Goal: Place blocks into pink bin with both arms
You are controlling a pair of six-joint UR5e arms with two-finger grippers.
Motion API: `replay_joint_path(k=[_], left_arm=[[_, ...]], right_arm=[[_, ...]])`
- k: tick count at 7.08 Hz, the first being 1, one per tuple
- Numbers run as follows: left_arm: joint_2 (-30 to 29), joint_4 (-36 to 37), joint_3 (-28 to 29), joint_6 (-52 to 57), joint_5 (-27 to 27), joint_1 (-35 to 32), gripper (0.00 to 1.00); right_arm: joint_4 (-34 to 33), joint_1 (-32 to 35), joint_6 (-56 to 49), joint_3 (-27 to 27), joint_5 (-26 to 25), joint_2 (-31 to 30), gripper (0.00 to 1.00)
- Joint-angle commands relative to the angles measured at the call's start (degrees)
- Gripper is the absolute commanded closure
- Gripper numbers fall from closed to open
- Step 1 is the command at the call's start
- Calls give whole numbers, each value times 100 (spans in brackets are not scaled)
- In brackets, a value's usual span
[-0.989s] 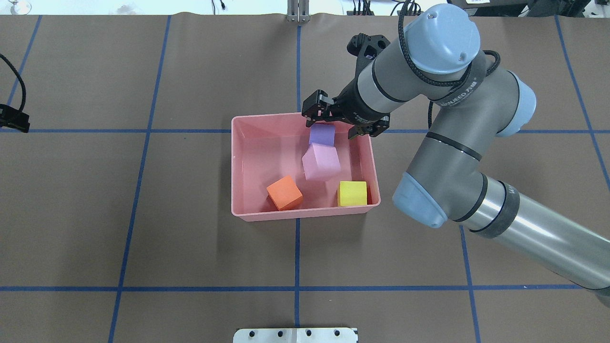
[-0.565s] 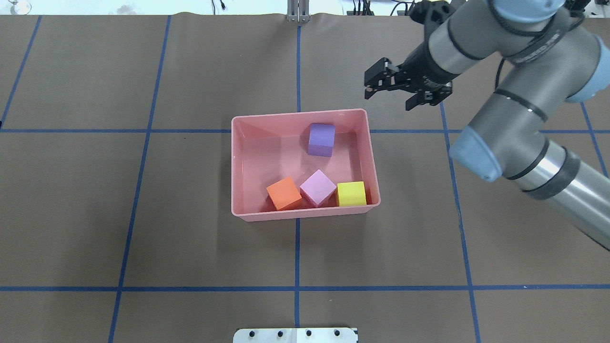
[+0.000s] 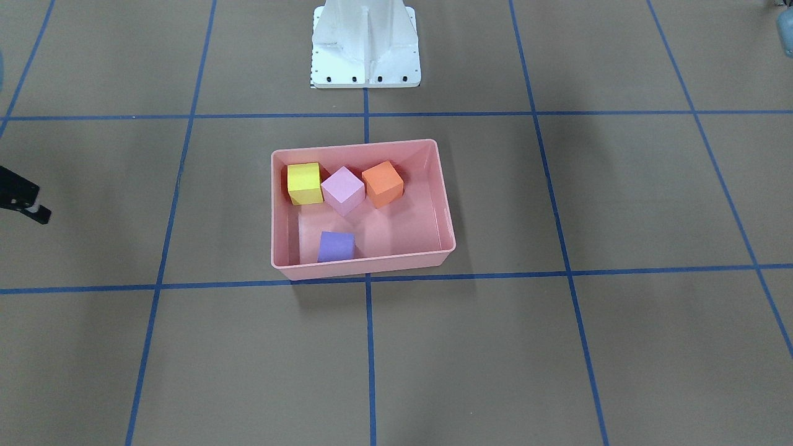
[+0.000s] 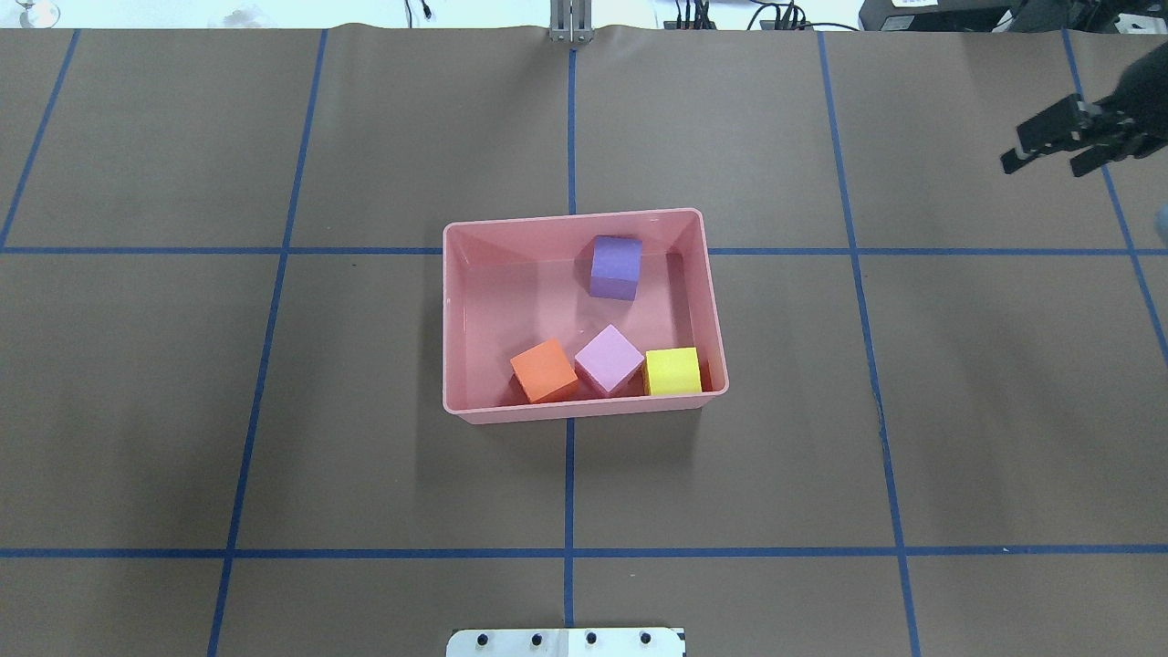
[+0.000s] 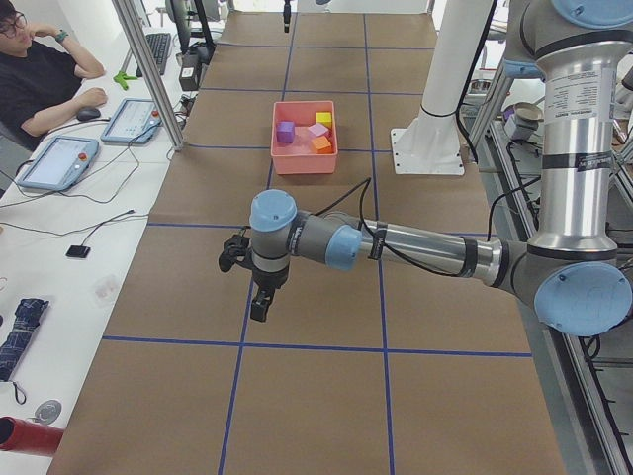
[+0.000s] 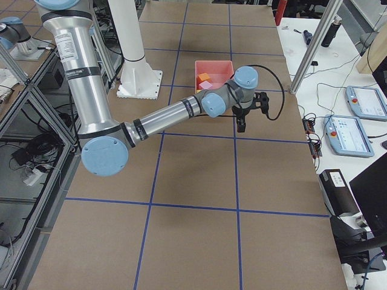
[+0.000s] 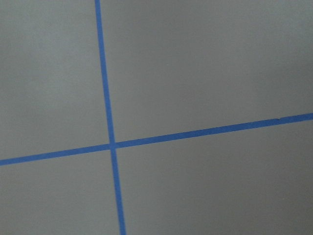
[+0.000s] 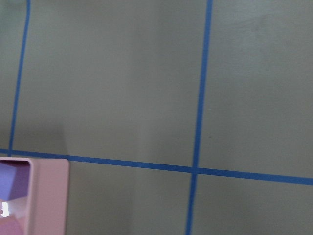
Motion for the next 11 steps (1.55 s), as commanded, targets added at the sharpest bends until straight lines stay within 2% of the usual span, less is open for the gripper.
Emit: replay_joint_path(k=[1, 2, 3, 4, 8, 11], left_arm=[[16, 67, 360, 519, -157, -294, 0], [52, -3, 394, 528, -183, -294, 0], [113, 14, 438, 511, -114, -294, 0], [96, 14, 465, 319, -104, -285, 0], [96, 92, 334, -524, -183, -285, 0], [43, 795, -44, -526, -183, -285, 0]], right_arm=[[-1003, 925, -2506, -367, -65, -562, 0], [-1007, 1024, -2567, -613, -83, -816, 0], [-868, 1156, -2576, -554, 65, -844, 0], [-762, 1105, -2620, -841, -73, -766, 0], [-867, 1473, -2612, -870, -66, -941, 0], [-1314, 1632, -2621, -773, -197, -862, 0]])
